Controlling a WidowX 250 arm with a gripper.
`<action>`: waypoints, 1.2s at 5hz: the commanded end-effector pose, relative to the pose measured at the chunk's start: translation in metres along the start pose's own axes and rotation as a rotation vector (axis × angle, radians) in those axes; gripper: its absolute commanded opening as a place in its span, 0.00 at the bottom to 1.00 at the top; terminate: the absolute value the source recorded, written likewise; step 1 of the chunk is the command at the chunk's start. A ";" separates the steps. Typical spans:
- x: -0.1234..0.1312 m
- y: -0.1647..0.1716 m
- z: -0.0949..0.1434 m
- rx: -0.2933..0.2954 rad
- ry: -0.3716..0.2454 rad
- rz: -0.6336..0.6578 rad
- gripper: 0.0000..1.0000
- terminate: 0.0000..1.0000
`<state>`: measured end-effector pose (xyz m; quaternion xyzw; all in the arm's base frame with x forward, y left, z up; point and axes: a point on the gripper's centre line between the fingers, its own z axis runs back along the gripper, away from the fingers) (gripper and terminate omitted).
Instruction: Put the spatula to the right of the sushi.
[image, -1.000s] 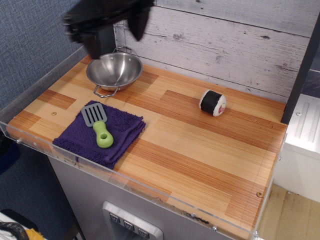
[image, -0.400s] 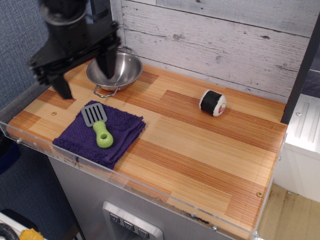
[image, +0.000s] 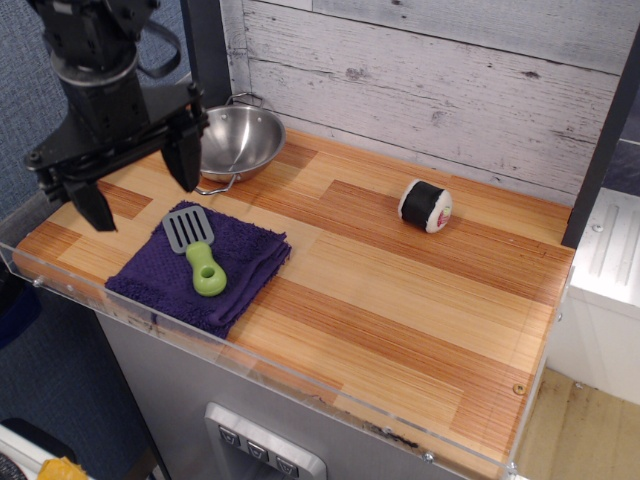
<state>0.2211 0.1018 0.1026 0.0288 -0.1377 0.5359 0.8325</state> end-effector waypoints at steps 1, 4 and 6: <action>0.002 -0.005 -0.023 0.014 0.025 -0.050 1.00 0.00; -0.012 -0.007 -0.049 0.059 0.067 -0.068 1.00 0.00; -0.012 -0.011 -0.063 0.046 0.066 -0.062 1.00 0.00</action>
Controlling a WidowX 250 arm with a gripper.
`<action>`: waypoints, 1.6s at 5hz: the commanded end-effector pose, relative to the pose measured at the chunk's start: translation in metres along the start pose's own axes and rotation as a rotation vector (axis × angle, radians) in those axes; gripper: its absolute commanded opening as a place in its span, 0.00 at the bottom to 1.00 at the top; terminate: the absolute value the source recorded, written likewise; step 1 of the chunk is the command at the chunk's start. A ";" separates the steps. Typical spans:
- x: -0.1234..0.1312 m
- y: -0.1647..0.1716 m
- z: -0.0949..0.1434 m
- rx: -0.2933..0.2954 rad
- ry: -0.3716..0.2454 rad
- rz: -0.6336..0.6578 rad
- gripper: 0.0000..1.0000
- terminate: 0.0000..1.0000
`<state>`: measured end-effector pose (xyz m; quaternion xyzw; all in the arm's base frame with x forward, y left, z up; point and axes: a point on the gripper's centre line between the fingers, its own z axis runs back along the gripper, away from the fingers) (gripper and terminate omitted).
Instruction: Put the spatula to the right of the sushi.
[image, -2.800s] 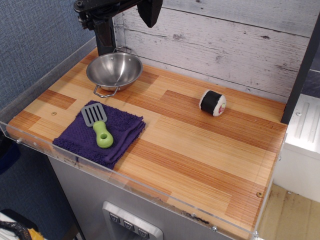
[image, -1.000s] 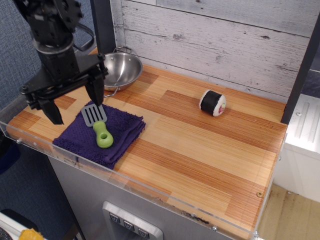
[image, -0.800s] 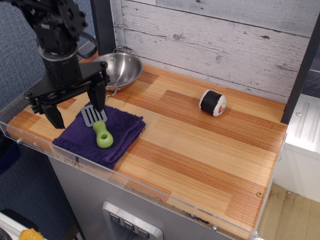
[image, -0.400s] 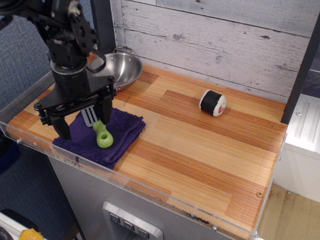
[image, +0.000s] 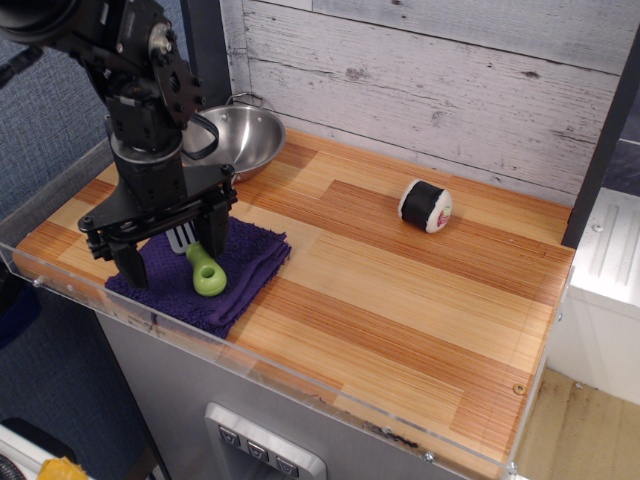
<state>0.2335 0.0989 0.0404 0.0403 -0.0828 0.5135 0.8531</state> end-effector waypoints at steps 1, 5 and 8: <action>0.004 -0.005 -0.004 -0.032 -0.012 0.018 1.00 0.00; 0.004 0.001 -0.007 -0.039 -0.022 0.034 0.00 0.00; 0.020 0.007 0.031 -0.032 -0.096 0.127 0.00 0.00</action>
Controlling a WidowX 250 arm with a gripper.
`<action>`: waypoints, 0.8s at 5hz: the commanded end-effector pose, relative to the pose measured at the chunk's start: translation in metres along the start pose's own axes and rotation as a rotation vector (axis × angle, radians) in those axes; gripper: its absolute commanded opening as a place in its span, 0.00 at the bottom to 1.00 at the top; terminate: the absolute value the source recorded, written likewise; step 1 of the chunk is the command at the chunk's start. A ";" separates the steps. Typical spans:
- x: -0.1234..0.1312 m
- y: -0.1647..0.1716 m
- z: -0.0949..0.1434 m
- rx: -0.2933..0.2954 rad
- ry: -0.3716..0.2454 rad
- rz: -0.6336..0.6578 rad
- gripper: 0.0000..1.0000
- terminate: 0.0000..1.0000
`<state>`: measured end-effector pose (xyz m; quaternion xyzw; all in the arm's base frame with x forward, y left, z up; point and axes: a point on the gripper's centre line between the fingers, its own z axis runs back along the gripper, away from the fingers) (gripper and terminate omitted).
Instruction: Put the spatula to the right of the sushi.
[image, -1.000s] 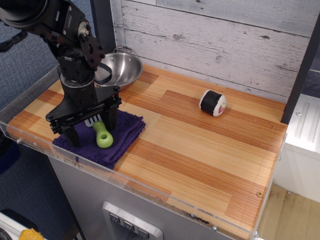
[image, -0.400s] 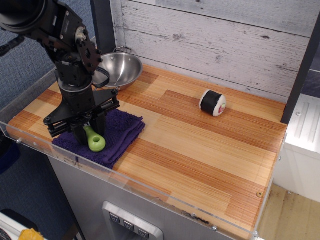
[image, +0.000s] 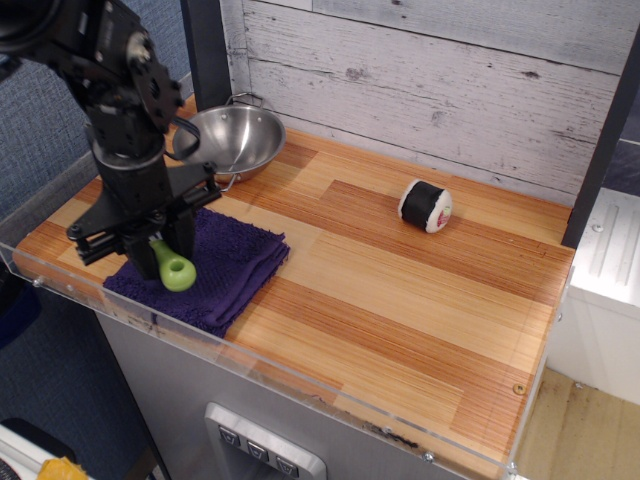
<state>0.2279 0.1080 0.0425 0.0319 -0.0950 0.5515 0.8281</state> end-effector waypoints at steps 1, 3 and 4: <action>0.018 -0.018 0.051 -0.053 -0.115 0.041 0.00 0.00; -0.011 -0.072 0.090 -0.158 -0.117 -0.036 0.00 0.00; -0.031 -0.102 0.108 -0.215 -0.113 -0.090 0.00 0.00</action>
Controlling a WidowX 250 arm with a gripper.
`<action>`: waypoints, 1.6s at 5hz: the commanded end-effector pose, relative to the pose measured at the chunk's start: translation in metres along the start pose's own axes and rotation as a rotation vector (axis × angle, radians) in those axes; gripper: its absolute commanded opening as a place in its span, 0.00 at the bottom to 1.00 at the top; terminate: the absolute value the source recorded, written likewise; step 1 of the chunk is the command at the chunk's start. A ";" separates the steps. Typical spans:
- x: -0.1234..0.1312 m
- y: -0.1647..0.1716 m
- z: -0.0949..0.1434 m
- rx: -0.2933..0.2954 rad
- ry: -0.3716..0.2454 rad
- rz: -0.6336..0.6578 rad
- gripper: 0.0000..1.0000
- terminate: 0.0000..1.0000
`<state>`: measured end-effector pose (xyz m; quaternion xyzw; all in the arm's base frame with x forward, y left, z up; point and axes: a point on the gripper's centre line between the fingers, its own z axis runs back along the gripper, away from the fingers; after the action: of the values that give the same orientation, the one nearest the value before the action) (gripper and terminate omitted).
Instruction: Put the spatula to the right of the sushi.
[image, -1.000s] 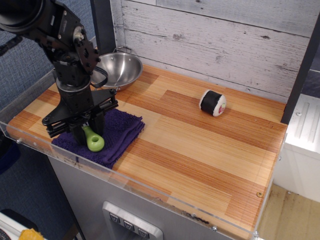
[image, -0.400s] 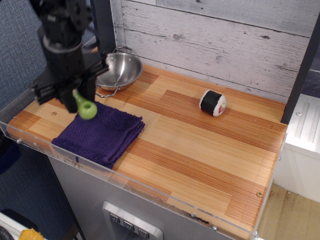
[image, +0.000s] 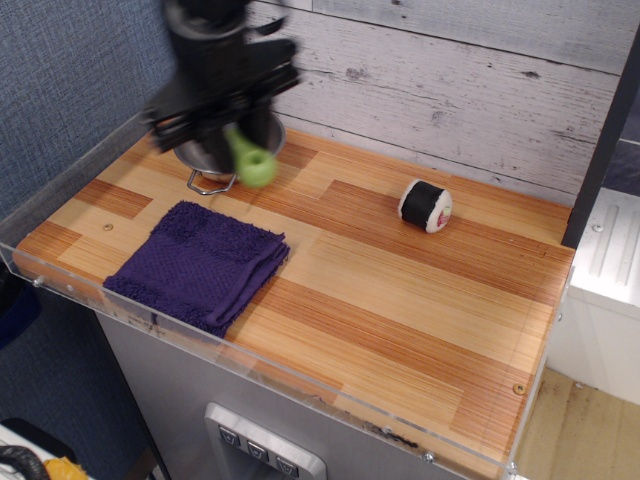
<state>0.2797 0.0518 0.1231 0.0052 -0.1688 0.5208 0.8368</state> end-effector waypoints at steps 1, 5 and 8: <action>-0.032 -0.059 0.030 -0.121 0.012 -0.086 0.00 0.00; -0.116 -0.116 -0.025 -0.097 0.100 -0.251 0.00 0.00; -0.136 -0.125 -0.071 -0.102 0.126 -0.331 0.00 0.00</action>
<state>0.3554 -0.1025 0.0200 -0.0257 -0.1194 0.3746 0.9191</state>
